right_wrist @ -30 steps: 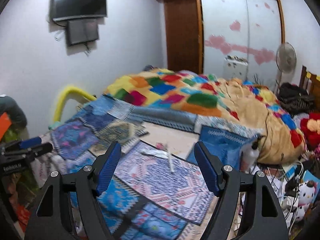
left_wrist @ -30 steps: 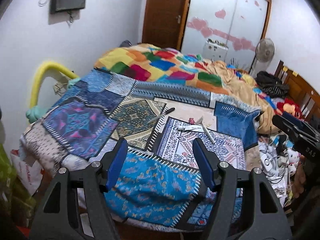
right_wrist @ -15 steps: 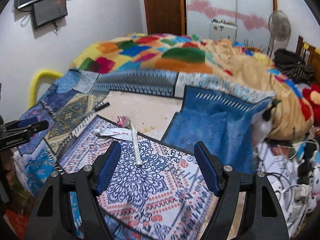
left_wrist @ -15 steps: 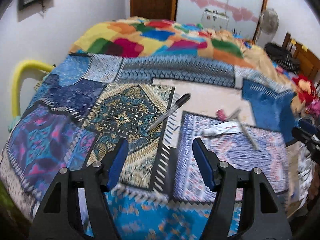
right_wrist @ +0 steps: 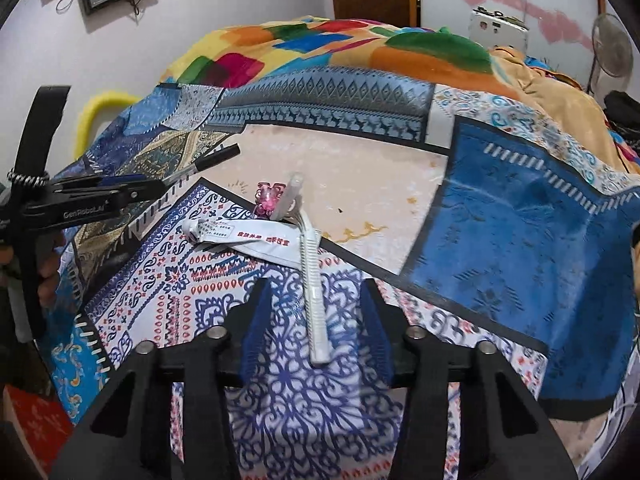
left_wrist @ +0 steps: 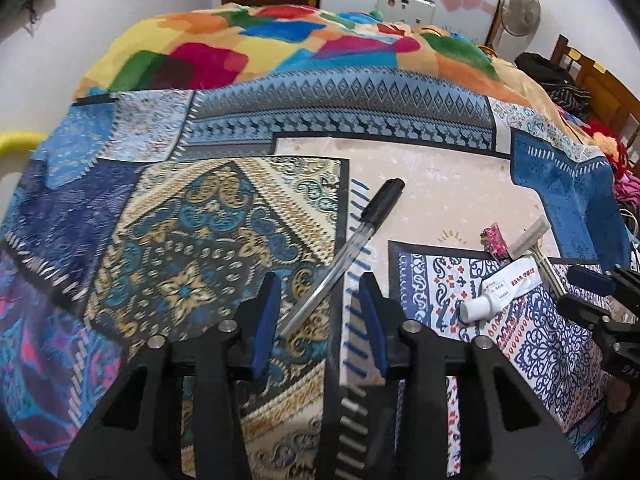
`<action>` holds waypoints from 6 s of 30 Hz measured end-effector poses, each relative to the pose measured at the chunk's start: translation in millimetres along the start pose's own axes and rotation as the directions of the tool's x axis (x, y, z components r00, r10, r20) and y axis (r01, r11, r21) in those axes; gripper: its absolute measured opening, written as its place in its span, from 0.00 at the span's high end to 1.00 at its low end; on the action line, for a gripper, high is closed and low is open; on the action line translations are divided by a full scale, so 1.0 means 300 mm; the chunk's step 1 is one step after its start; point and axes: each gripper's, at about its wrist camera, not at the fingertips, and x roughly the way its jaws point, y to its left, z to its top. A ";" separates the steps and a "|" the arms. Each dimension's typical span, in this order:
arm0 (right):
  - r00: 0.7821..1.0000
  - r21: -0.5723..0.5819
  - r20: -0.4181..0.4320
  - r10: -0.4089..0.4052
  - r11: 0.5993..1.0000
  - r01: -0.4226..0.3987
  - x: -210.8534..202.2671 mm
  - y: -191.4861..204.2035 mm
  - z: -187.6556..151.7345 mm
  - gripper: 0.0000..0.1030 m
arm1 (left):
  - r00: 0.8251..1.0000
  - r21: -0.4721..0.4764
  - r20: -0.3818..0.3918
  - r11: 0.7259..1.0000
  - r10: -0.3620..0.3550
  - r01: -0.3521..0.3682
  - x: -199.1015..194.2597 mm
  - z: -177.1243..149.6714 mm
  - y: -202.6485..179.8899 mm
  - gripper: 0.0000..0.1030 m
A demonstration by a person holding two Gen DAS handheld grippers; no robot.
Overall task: Collect trash
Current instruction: 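Grasp the black-capped clear pen with the left tool while the right tool grasps the white razor, then carry the pen and razor in both tools down over the white bin, then open the left tool to drop the pen into the bin while the right tool drops the razor, then raise both open tools from the bin back over the quilt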
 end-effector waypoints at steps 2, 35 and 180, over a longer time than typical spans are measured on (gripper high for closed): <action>1.000 -0.007 -0.006 -0.002 1.000 0.002 0.020 0.009 0.009 0.70 | 1.000 -0.001 -0.004 1.000 -0.012 0.012 0.013 0.007 -0.004 0.70; 0.993 -0.008 0.113 -0.029 1.000 0.030 -0.460 0.161 0.064 0.91 | 0.997 -0.060 0.067 0.998 0.026 -0.022 -0.599 -0.137 -0.243 0.93; 0.941 -0.264 0.282 0.189 0.958 -0.113 -0.912 0.690 -0.225 0.45 | 0.886 -0.366 0.309 0.903 0.345 -0.224 -1.470 -0.785 -0.152 0.42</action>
